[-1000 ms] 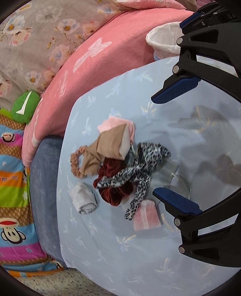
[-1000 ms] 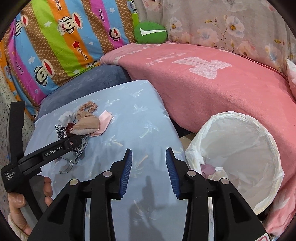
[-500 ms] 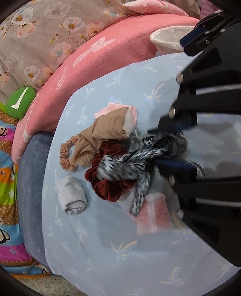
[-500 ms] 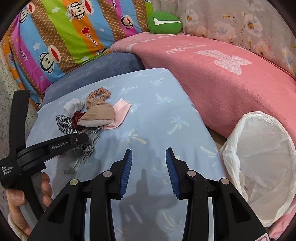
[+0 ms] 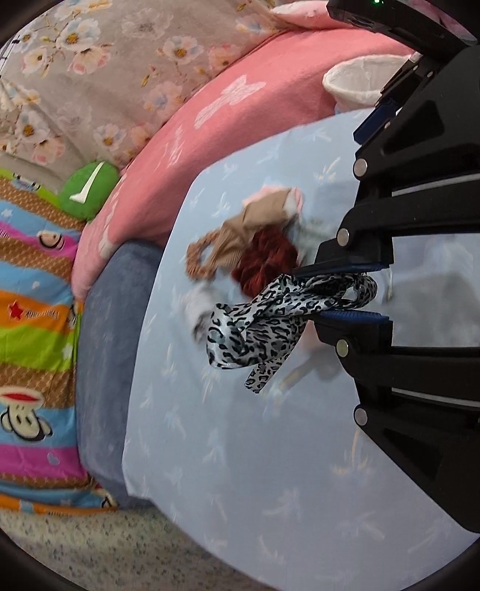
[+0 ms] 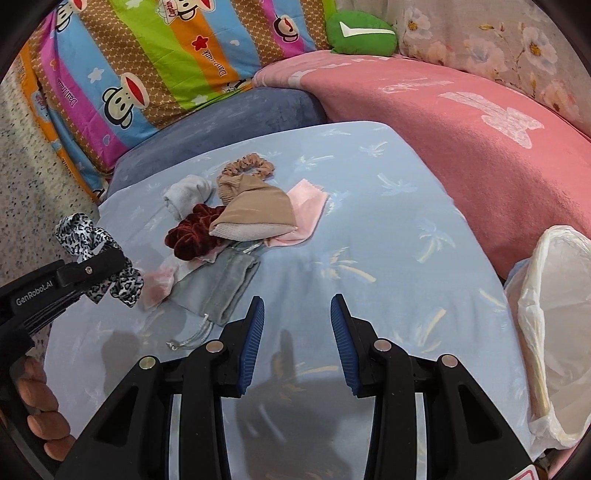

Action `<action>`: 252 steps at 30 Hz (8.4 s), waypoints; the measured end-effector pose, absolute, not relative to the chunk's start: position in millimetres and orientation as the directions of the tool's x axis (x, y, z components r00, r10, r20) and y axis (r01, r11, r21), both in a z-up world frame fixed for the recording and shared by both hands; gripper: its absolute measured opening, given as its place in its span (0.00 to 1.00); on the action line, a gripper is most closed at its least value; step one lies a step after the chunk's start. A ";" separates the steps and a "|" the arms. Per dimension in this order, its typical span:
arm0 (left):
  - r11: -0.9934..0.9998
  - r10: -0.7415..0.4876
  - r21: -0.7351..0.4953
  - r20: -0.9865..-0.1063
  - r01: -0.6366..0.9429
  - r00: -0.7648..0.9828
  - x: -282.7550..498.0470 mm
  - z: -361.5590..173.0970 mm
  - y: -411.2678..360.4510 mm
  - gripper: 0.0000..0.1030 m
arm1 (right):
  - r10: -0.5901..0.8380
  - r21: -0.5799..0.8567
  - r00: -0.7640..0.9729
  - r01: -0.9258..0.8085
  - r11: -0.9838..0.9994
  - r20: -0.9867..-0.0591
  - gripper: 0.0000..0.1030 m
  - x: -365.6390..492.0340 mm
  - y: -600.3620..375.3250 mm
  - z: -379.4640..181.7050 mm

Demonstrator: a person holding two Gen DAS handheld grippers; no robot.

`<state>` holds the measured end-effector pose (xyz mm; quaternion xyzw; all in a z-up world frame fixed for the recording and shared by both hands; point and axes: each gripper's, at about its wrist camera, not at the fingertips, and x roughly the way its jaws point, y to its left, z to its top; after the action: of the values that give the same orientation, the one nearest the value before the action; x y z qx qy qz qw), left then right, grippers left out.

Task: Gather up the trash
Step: 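Grasp the leopard-print strip with the left tool and lift it, then grasp the pink-and-white plastic bag with the right tool, then carry the leopard strip and plastic bag over the white bin with both tools, then open both tools to drop the strip and bag into the bin, then move both open tools back from the bin to the pile, then grasp the dark red velvet scrunchie with the left tool while the right tool grasps the tan stocking, then carry the scrunchie and stocking over the white bin with both tools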

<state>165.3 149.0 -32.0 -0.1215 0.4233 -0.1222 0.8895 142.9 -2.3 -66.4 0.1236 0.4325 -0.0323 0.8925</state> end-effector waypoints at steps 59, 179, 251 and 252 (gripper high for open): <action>0.942 -0.334 -0.259 -0.685 0.212 0.648 109.2 6.1 126.6 0.15 | 0.166 0.371 0.811 0.068 0.926 -0.562 0.05 78.8 8.2 46.4; 0.913 -0.355 -0.150 -0.752 0.380 0.555 113.8 -24.4 26.1 0.75 | -0.062 0.255 0.702 0.337 0.906 -0.710 0.41 31.8 -120.3 -10.2; 0.891 -0.454 -0.384 -0.742 0.242 0.493 232.8 -44.3 142.1 0.16 | 0.099 0.227 0.636 0.123 0.966 -0.765 0.10 218.6 1.3 -68.8; 0.889 -0.458 -0.381 -0.736 0.253 0.499 229.5 -39.6 139.4 0.16 | 0.096 0.228 0.644 0.124 0.966 -0.759 0.10 214.0 -0.7 -64.3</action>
<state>229.5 139.4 -39.6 -0.1123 0.4560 -0.2070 0.8583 214.0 -0.7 -64.3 0.1307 0.4220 -0.0079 0.8971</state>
